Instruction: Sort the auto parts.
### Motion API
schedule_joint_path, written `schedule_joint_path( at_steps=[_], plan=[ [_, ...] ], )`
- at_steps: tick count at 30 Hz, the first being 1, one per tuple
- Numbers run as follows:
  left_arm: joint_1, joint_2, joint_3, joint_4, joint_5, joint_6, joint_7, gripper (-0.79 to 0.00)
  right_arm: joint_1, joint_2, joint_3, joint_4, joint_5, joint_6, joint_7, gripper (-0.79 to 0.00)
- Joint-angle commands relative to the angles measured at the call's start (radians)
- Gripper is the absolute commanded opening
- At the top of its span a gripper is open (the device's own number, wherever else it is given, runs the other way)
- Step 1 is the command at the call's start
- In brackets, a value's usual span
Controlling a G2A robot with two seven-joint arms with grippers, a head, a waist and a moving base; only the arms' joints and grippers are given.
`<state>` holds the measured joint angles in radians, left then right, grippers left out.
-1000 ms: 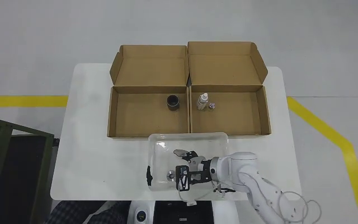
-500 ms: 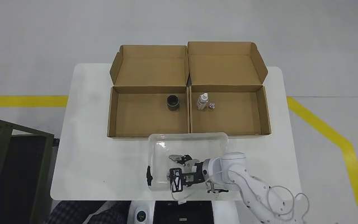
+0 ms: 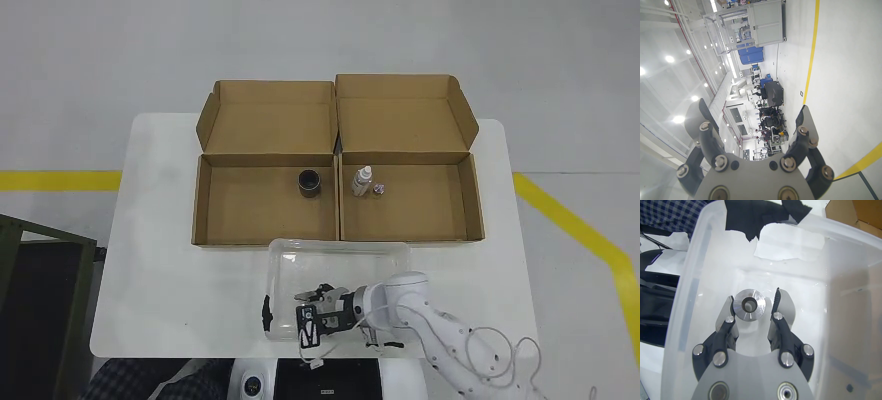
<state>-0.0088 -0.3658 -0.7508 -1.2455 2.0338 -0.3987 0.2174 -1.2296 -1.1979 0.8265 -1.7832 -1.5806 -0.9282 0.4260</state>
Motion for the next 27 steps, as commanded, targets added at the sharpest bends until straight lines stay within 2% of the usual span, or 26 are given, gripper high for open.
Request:
schedule_joint_path(
  at_steps=[1,4,5,12,27],
  plan=[
    [0.000,0.000,0.000,0.000,0.000,0.000,0.000,0.000,0.005,-0.001,-0.004,0.004,0.003,0.003,-0.001,-0.533],
    [0.000,0.000,0.000,0.000,0.000,0.000,0.000,0.000,0.013,-0.002,-0.011,0.013,0.011,0.006,-0.003,-0.751],
    [0.000,0.000,0.000,0.000,0.000,0.000,0.000,0.000,0.016,-0.002,-0.012,0.015,0.014,0.008,-0.003,-0.785],
    [0.000,0.000,0.000,0.000,0.000,0.000,0.000,0.000,0.023,0.001,0.007,0.000,0.069,0.013,-0.016,-0.785],
    [0.000,0.000,0.000,0.000,0.000,0.000,0.000,0.000,-0.019,0.030,0.149,-0.108,0.263,0.039,-0.053,-0.785]
  ],
)
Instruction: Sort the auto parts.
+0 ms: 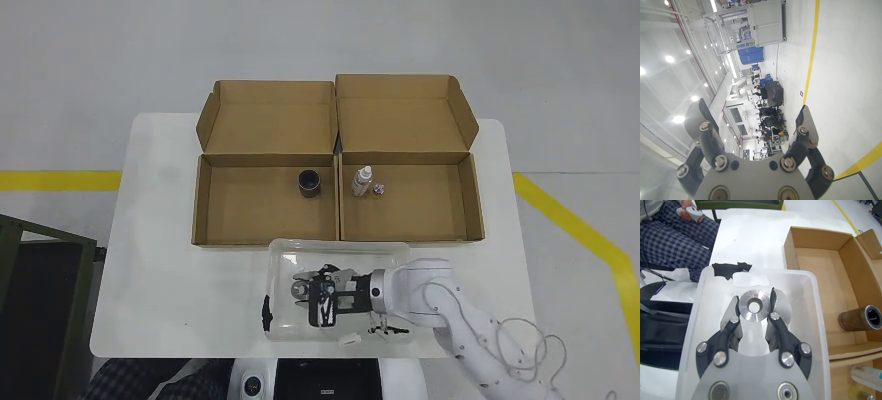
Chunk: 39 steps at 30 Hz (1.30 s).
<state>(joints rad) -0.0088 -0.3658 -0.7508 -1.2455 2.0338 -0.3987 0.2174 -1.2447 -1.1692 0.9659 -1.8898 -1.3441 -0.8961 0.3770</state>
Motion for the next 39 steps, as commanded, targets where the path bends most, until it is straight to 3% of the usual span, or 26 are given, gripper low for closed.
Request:
schedule_joint_path(
  at_steps=[1,8,15,22,39],
  plan=[
    [0.000,0.000,0.000,0.000,0.000,0.000,0.000,0.000,-0.008,0.002,0.020,0.000,0.062,0.013,-0.006,-0.785],
    [0.000,0.000,0.000,0.000,0.000,0.000,0.000,0.000,-0.003,0.010,0.074,-0.008,0.282,0.044,0.042,-0.785],
    [0.000,0.000,0.000,0.000,0.000,0.000,0.000,0.000,-0.004,0.022,0.148,-0.021,0.439,0.049,0.021,-0.785],
    [0.000,0.000,0.000,0.000,0.000,0.000,0.000,0.000,-0.027,0.032,0.214,-0.013,0.620,0.118,0.016,-0.785],
    [0.000,0.000,0.000,0.000,0.000,0.000,0.000,0.000,-0.063,0.049,0.298,-0.008,0.780,0.111,-0.032,-0.785]
  ],
)
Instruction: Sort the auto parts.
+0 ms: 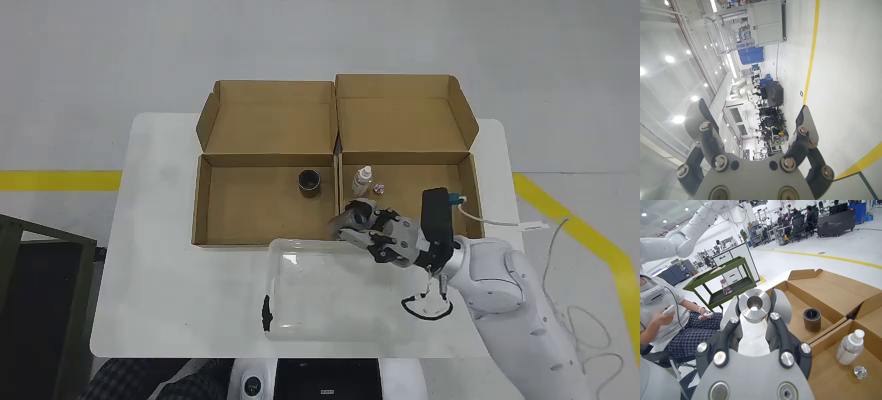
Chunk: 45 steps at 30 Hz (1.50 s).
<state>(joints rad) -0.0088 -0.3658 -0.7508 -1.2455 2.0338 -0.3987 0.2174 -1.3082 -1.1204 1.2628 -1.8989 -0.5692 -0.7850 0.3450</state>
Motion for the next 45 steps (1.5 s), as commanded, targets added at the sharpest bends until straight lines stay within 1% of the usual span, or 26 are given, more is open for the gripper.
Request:
schedule_joint_path(
  at_steps=[1,8,18,32,45],
  plan=[
    [0.000,0.000,0.000,0.000,0.000,0.000,0.000,0.000,0.000,0.001,0.003,0.001,0.010,0.001,-0.001,-0.785],
    [0.000,0.000,0.000,0.000,0.000,0.000,0.000,0.000,0.013,0.003,0.002,0.008,0.010,0.024,0.004,-0.785],
    [0.000,0.000,0.000,0.000,0.000,0.000,0.000,0.000,0.066,-0.004,-0.050,0.032,-0.036,0.071,0.017,-0.785],
    [0.000,0.000,0.000,0.000,0.000,0.000,0.000,0.000,0.169,-0.030,-0.187,0.075,-0.243,0.206,0.016,-0.785],
    [0.000,0.000,0.000,0.000,0.000,0.000,0.000,0.000,0.300,-0.073,-0.344,0.200,-0.407,0.321,0.012,-0.785]
  ],
)
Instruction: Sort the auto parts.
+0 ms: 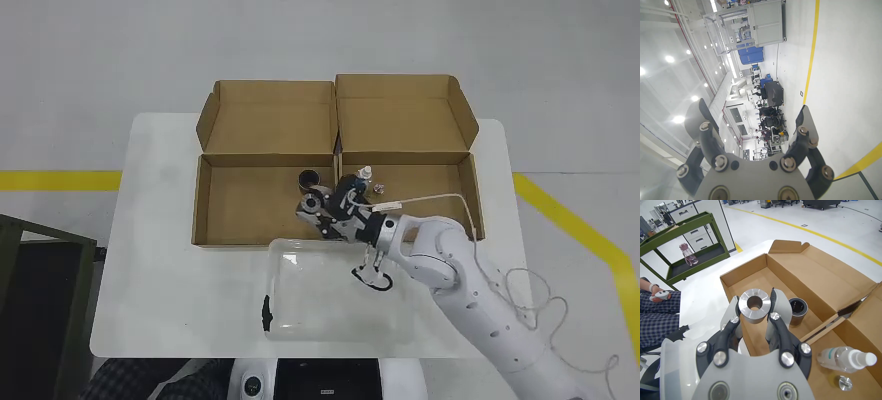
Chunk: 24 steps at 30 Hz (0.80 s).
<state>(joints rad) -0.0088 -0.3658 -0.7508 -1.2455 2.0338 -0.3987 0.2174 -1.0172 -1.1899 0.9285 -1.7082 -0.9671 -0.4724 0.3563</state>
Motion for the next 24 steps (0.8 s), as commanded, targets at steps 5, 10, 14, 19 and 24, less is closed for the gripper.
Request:
schedule_joint_path(
  at_steps=[5,10,14,19,24],
  plan=[
    [0.000,0.000,0.000,0.000,0.000,0.000,0.000,0.000,0.052,-0.019,-0.058,0.060,-0.065,0.033,0.024,-0.785],
    [0.000,0.000,0.000,0.000,0.000,0.000,0.000,0.000,0.089,-0.033,-0.092,0.109,-0.083,0.044,0.045,-0.785],
    [0.000,0.000,0.000,0.000,0.000,0.000,0.000,0.000,0.117,-0.044,-0.116,0.143,-0.112,0.057,0.065,-0.785],
    [0.000,0.000,0.000,0.000,0.000,0.000,0.000,0.000,0.144,-0.057,-0.145,0.169,-0.151,0.062,0.096,-0.785],
    [0.000,0.000,0.000,0.000,0.000,0.000,0.000,0.000,0.157,-0.066,-0.162,0.183,-0.177,0.060,0.116,-0.785]
  ],
)
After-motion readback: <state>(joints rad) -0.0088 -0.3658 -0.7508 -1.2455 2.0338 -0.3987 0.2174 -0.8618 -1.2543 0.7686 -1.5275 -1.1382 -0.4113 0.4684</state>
